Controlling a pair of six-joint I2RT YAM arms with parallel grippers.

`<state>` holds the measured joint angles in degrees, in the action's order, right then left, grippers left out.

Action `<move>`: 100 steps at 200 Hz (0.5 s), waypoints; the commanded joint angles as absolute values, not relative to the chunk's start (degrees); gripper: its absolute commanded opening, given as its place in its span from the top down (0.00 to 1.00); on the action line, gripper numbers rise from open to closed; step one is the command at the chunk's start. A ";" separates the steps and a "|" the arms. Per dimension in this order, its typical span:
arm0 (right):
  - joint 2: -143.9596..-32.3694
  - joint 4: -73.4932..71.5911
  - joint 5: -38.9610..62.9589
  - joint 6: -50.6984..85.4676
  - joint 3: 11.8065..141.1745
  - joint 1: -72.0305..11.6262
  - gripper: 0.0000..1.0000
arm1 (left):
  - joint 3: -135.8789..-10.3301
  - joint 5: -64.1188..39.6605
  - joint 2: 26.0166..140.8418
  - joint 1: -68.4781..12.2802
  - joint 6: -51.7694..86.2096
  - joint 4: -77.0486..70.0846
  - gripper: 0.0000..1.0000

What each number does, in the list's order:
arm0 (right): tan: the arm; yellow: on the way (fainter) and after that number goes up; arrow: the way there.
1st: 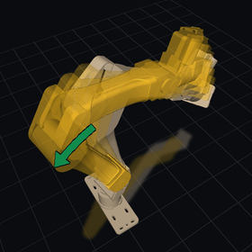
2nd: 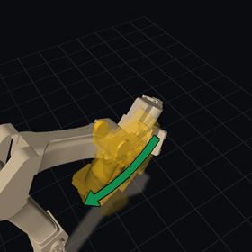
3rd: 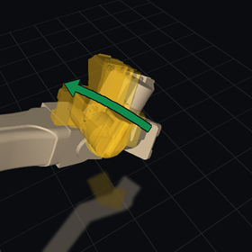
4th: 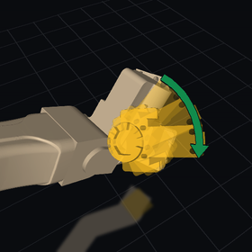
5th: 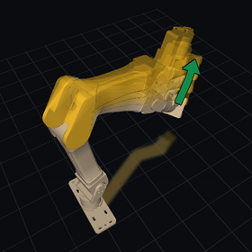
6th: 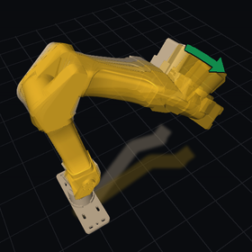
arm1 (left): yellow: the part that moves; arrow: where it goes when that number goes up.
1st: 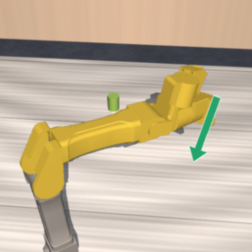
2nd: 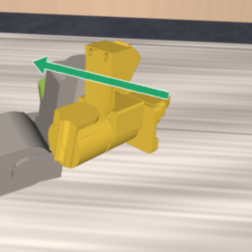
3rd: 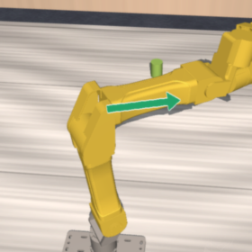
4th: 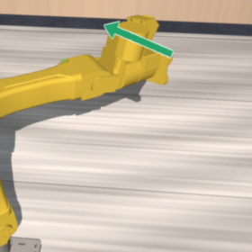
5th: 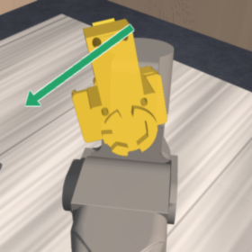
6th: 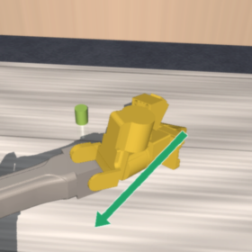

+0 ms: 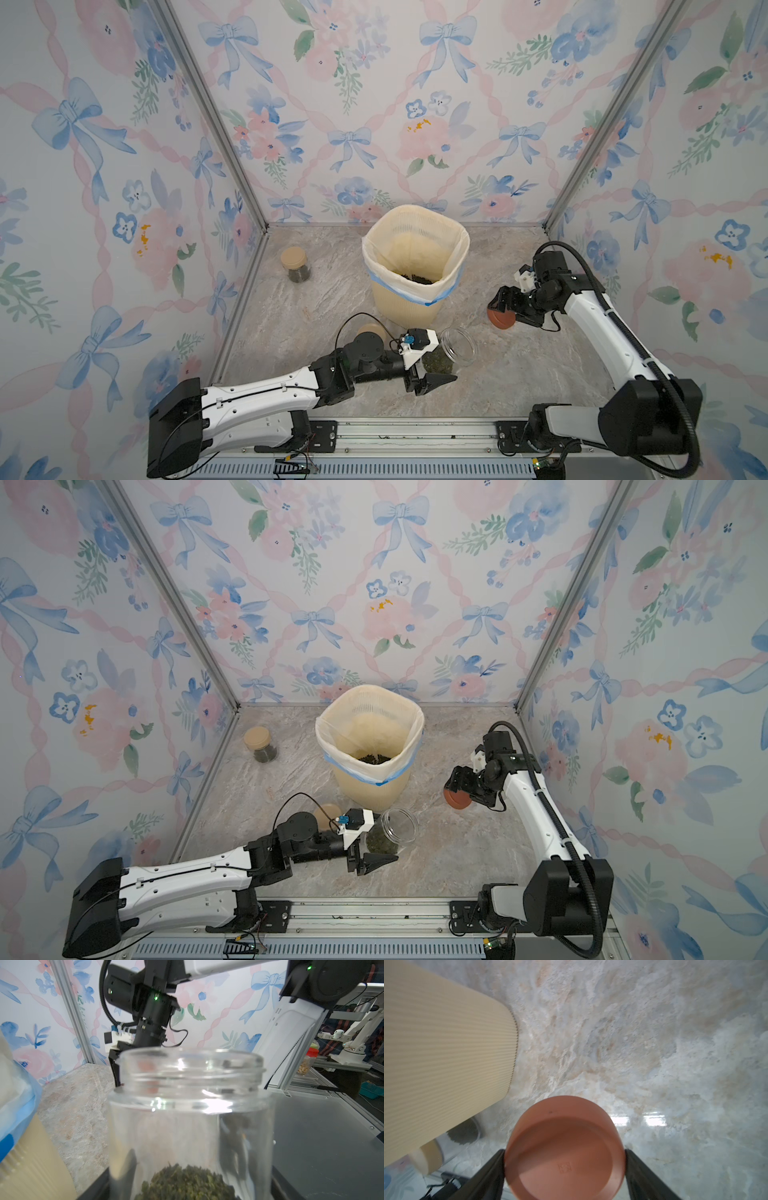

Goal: Empty moldy tea leaves from jars
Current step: Place the lid at the center of the board.

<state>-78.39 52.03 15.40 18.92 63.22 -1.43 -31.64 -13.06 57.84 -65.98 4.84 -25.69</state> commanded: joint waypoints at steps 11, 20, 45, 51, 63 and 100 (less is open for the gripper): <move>-86.83 41.98 6.81 20.02 63.06 -0.35 0.22 | -31.13 -12.00 54.52 -65.71 6.26 -31.04 0.57; -89.47 41.22 5.36 19.72 63.88 -0.35 0.22 | -30.96 -11.85 54.11 -65.65 6.42 -31.05 0.57; -96.46 39.73 3.75 19.16 66.78 -0.13 0.22 | -30.33 -11.53 53.30 -65.74 7.11 -31.07 0.57; -97.90 39.73 3.22 19.03 67.44 -0.16 0.22 | -30.17 -11.38 53.13 -65.69 7.24 -31.07 0.57; -100.08 39.42 2.16 18.76 68.34 -0.11 0.22 | -29.96 -11.17 52.83 -65.72 7.60 -31.12 0.57; -103.12 38.84 -0.70 17.70 69.01 0.33 0.22 | -28.90 -9.86 51.36 -65.61 8.22 -31.11 0.57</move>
